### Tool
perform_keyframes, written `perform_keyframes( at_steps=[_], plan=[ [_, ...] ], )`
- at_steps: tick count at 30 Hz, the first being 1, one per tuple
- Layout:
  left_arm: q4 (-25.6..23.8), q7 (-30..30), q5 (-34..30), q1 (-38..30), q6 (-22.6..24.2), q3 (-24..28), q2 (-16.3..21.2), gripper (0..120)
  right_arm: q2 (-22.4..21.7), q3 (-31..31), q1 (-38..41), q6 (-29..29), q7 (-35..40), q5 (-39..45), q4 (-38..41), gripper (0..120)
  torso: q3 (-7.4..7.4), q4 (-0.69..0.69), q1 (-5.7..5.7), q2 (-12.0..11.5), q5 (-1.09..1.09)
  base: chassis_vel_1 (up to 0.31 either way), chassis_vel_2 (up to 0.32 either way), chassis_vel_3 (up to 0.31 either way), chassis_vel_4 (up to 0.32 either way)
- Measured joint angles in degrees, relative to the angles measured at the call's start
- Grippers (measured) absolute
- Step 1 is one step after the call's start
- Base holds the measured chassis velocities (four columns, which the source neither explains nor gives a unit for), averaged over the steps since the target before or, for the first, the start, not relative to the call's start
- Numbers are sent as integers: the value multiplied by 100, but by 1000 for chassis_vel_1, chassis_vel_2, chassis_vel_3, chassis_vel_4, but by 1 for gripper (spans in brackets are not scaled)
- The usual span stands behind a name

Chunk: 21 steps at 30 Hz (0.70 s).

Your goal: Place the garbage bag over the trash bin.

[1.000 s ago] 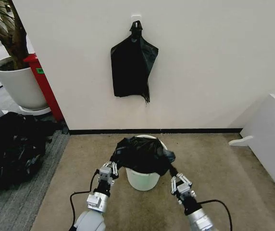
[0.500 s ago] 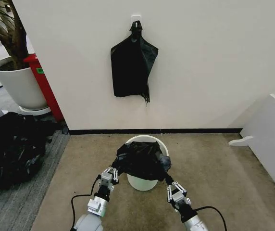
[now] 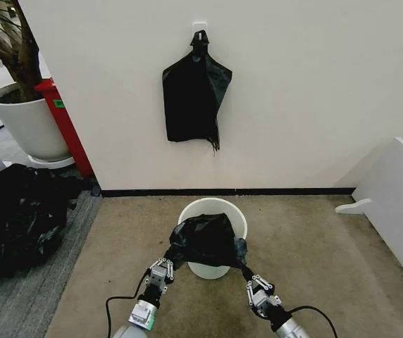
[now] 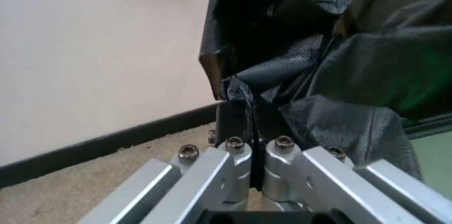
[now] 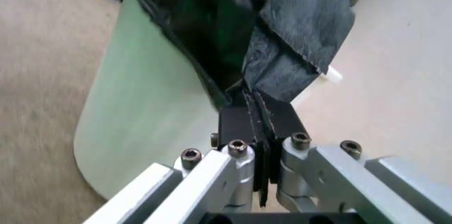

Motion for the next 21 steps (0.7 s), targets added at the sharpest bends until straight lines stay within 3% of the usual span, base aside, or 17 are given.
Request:
perform_keyframes(
  at_steps=[8,15,18,21],
  plan=[
    [122,-128,-64,-90,51,-6,-128,0,94,294,302,139,100,-691,-424,0,0,1,0,0,0,0,0,0,0],
    [10,-313,-355,-110,124,-31,-131,0,78,288,340,-162,570,-773,-391,0,0,1,0,0,1,0,0,0,0],
    [-25,-431,-367,-69,158,-57,-58,10,-34,191,271,-289,552,-322,-372,0,0,0,0,0,0,0,0,0,0],
    [-178,-538,-373,15,263,-85,48,21,-183,2,135,-322,250,681,-143,0,0,0,0,0,1,0,0,0,0]
  ],
)
